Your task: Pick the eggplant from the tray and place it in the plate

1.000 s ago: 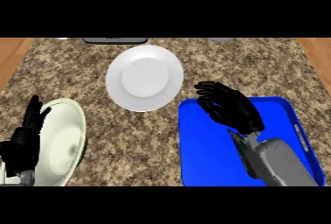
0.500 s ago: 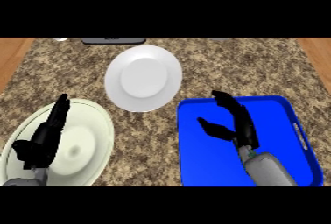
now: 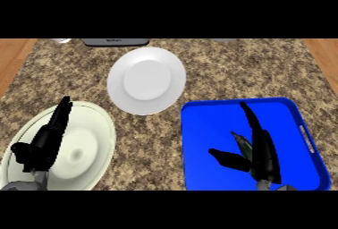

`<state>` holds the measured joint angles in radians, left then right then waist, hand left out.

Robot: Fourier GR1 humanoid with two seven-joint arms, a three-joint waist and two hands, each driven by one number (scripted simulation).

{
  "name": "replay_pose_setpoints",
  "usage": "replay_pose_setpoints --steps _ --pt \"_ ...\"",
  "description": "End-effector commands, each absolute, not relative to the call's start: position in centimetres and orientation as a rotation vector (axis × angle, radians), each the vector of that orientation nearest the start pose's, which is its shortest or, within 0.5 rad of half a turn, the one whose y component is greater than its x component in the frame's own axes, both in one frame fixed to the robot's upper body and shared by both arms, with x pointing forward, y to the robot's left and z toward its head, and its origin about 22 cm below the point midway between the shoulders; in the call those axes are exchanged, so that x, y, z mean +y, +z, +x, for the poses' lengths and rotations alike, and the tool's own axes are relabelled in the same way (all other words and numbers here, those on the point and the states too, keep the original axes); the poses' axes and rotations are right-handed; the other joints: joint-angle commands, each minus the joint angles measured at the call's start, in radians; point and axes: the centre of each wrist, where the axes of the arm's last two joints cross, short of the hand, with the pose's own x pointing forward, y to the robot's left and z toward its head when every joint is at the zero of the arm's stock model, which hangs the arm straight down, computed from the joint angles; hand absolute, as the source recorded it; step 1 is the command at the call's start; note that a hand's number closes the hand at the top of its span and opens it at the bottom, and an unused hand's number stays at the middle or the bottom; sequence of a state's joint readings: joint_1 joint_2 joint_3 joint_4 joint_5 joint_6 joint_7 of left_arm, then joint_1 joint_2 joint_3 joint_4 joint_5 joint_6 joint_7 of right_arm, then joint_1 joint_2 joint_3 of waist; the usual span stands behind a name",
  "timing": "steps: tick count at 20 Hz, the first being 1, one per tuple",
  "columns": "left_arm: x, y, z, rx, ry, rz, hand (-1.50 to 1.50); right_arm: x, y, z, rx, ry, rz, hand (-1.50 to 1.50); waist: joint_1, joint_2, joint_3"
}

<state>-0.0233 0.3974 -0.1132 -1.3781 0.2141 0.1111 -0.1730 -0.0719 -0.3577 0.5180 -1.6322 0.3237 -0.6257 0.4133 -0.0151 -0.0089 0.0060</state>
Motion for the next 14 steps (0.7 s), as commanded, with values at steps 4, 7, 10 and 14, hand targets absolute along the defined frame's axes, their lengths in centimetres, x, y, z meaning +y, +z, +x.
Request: replay_pose_setpoints --steps 4,7,10,14 --pt "29.9 -2.2 23.9 -1.516 -0.139 0.165 0.00 -21.4 5.6 21.9 -1.204 0.517 -0.739 -1.50 0.006 0.005 -0.009" --pt "29.2 -2.2 24.2 -1.507 -0.146 0.158 0.00 -21.6 7.1 21.8 -1.052 0.664 -0.740 -1.50 0.011 0.007 -0.009" --pt "29.5 -1.5 25.4 -1.535 -0.148 0.172 0.00 -21.9 8.3 21.9 -0.906 0.770 -0.724 -1.50 0.010 0.010 -0.009" --pt "29.3 -1.9 26.1 -1.524 -0.140 0.153 0.00 -22.3 9.2 23.1 -0.834 0.740 -0.658 -1.50 0.013 0.011 -0.007"
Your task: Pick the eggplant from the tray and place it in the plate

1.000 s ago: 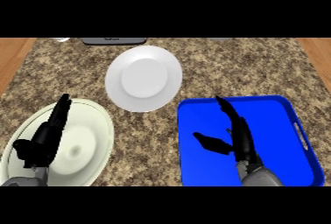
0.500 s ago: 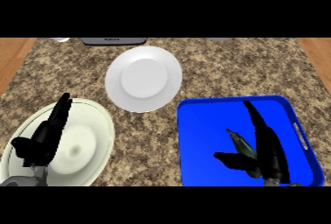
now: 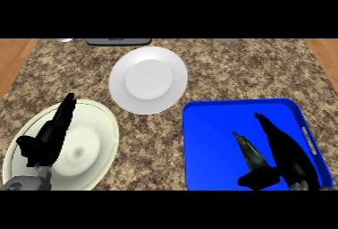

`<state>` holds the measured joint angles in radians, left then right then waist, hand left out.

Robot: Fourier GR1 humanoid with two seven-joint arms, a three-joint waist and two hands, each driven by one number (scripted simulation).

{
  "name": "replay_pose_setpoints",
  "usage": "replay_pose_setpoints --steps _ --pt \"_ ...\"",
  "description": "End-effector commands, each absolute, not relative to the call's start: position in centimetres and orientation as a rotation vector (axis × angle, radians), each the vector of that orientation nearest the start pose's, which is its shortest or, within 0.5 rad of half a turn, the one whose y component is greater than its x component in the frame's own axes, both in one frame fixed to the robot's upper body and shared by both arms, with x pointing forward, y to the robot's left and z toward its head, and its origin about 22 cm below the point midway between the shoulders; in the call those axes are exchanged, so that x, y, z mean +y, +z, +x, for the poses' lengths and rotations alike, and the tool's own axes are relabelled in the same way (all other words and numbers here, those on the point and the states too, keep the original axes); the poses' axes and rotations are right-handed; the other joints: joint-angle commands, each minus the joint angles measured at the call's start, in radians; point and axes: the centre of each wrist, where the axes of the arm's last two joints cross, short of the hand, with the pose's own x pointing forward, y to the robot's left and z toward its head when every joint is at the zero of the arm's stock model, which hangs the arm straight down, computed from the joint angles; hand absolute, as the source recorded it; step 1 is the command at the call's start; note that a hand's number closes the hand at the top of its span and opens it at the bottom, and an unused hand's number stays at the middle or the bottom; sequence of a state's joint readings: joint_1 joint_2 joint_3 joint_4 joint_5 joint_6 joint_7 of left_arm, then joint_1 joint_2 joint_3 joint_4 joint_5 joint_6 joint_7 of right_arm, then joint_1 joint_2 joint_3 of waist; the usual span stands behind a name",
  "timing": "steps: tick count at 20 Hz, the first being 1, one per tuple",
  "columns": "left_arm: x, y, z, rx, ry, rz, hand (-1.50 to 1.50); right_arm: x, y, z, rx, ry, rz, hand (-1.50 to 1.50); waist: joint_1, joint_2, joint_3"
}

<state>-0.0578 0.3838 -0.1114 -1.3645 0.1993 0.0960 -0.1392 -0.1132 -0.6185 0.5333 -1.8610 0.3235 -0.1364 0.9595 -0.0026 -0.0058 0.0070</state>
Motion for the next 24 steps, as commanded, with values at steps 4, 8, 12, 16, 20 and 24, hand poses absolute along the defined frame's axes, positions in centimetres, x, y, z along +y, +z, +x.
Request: replay_pose_setpoints --steps 4,8,12,16,20,24 --pt "30.9 -2.0 25.0 -1.526 -0.136 0.157 0.00 -21.5 6.9 23.5 -0.715 0.780 -0.675 -1.50 0.007 0.007 -0.007" --pt "29.7 -1.7 24.8 -1.528 -0.152 0.152 0.00 -21.5 8.1 23.9 -0.683 0.789 -0.689 -1.50 0.004 0.005 -0.007" --pt "28.9 -2.3 24.6 -1.514 -0.124 0.147 0.00 -21.3 7.1 23.8 -0.577 0.863 -0.718 -1.50 0.006 0.006 -0.008" --pt "29.1 -2.0 24.7 -1.528 -0.144 0.165 0.00 -21.9 6.5 23.8 -0.567 0.877 -0.686 -1.50 0.002 0.005 -0.007" --pt "31.0 -2.6 25.5 -1.503 -0.134 0.163 0.00 -21.2 3.7 24.5 -0.563 0.863 -0.680 -1.50 0.002 0.007 -0.007" --pt "30.3 -1.4 24.2 -1.528 -0.148 0.137 0.00 -23.4 2.4 24.9 -0.521 0.909 -0.713 -1.50 0.006 0.006 -0.007"
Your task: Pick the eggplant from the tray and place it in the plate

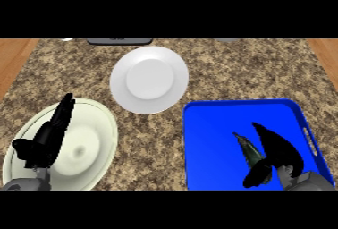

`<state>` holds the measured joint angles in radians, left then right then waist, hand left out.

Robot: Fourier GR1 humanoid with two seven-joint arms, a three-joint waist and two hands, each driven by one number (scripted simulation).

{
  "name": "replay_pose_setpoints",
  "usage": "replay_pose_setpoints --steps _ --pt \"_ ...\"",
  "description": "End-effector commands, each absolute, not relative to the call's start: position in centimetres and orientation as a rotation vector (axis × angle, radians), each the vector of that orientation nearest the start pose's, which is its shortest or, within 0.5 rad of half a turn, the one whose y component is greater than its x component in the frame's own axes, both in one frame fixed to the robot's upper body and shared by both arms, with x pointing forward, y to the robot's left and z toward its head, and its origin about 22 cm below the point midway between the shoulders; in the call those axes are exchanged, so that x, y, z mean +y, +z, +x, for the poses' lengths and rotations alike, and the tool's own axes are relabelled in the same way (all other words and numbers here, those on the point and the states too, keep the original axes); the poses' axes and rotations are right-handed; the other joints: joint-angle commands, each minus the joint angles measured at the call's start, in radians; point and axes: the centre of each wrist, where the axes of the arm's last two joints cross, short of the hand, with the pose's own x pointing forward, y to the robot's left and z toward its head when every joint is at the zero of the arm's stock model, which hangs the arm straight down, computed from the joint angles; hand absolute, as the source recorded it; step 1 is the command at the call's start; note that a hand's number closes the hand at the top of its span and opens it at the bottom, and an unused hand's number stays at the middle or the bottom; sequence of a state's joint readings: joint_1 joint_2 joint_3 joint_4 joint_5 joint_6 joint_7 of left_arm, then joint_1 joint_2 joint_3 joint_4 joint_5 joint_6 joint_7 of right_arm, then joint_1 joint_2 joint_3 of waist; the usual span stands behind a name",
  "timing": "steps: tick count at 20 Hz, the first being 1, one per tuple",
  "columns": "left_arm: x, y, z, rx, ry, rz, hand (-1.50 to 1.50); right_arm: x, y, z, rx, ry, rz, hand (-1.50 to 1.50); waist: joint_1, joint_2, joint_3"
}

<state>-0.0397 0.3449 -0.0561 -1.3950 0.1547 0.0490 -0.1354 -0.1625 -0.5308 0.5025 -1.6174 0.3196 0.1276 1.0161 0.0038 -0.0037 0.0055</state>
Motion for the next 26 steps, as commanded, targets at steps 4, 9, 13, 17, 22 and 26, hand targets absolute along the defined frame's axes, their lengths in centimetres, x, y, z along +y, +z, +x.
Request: replay_pose_setpoints --steps 4,9,13,17,22,26 --pt "30.7 -2.6 26.5 -1.533 -0.139 0.161 0.00 -22.6 0.3 24.9 -0.499 0.908 -0.712 -1.50 -0.006 0.006 -0.006" --pt "32.9 -0.5 24.9 -1.518 -0.159 0.153 0.00 -23.9 0.5 25.5 -0.507 0.900 -0.610 1.50 -0.002 0.004 -0.005" --pt "29.1 -2.0 24.6 -1.528 -0.147 0.150 0.00 -23.1 -1.4 24.7 -0.547 0.954 -0.614 1.50 -0.001 0.003 -0.005" --pt "29.4 -2.5 24.2 -1.523 -0.142 0.160 0.00 -23.4 -0.5 25.3 -0.581 0.958 -0.598 1.50 -0.001 0.004 -0.006" --pt "31.0 -0.7 25.8 -1.517 -0.150 0.150 0.00 -23.1 -2.6 25.5 -0.761 0.931 -0.735 1.50 0.000 0.005 -0.005" --pt "31.2 -0.7 25.1 -1.525 -0.166 0.159 0.00 -24.8 -1.3 27.3 -0.972 0.817 -0.892 1.50 0.003 0.006 -0.004"
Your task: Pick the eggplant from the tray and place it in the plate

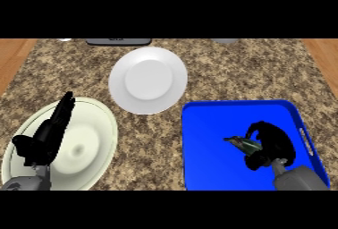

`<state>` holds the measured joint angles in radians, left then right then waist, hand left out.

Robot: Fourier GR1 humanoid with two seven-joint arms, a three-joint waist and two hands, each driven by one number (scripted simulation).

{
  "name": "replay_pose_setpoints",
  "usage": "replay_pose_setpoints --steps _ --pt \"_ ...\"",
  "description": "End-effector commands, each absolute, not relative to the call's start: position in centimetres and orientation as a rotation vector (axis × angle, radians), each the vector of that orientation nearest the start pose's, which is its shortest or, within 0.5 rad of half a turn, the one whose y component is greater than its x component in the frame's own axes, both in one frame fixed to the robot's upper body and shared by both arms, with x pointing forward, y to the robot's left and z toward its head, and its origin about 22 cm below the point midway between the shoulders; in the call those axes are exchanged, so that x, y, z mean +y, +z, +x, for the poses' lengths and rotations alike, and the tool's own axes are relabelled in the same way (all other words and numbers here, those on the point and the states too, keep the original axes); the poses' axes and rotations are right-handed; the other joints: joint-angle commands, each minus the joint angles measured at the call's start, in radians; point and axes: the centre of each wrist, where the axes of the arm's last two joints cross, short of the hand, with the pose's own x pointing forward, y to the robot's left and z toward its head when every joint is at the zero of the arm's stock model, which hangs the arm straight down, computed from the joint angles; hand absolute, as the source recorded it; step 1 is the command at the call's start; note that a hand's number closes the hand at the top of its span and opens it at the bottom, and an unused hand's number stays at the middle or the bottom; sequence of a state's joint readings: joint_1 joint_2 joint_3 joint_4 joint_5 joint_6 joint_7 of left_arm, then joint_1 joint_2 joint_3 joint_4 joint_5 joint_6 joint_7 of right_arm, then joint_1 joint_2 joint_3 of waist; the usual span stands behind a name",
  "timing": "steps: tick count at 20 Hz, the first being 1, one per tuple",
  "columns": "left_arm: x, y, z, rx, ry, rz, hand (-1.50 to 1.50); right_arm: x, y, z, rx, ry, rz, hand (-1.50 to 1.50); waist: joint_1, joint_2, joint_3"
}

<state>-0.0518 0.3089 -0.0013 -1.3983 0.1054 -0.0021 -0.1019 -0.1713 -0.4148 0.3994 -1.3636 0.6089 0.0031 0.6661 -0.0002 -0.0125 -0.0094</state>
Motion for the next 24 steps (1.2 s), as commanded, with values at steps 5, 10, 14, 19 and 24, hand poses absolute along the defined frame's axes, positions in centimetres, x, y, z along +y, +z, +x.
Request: replay_pose_setpoints --steps 5,10,14,19,24 --pt "31.5 -2.1 24.6 -1.521 -0.132 0.157 0.00 -21.6 0.1 26.8 -1.158 0.788 -1.035 1.50 -0.004 0.012 0.009" --pt "30.1 -0.5 26.1 -1.514 -0.132 0.160 0.00 -20.7 6.8 27.1 -1.264 0.790 -1.054 1.50 -0.007 0.009 0.009" --pt "30.6 -1.4 24.9 -1.513 -0.115 0.166 0.00 -18.5 9.1 24.4 -1.364 0.757 -1.077 1.50 -0.008 0.008 0.009" --pt "31.3 -1.5 24.0 -1.503 -0.152 0.144 0.00 -17.4 9.7 24.0 -1.526 0.661 -1.182 1.50 -0.001 0.010 0.009" --pt "30.1 -2.3 25.6 -1.529 -0.144 0.153 0.00 -12.5 13.3 25.3 -1.614 0.649 -1.165 1.50 0.002 0.012 0.009"
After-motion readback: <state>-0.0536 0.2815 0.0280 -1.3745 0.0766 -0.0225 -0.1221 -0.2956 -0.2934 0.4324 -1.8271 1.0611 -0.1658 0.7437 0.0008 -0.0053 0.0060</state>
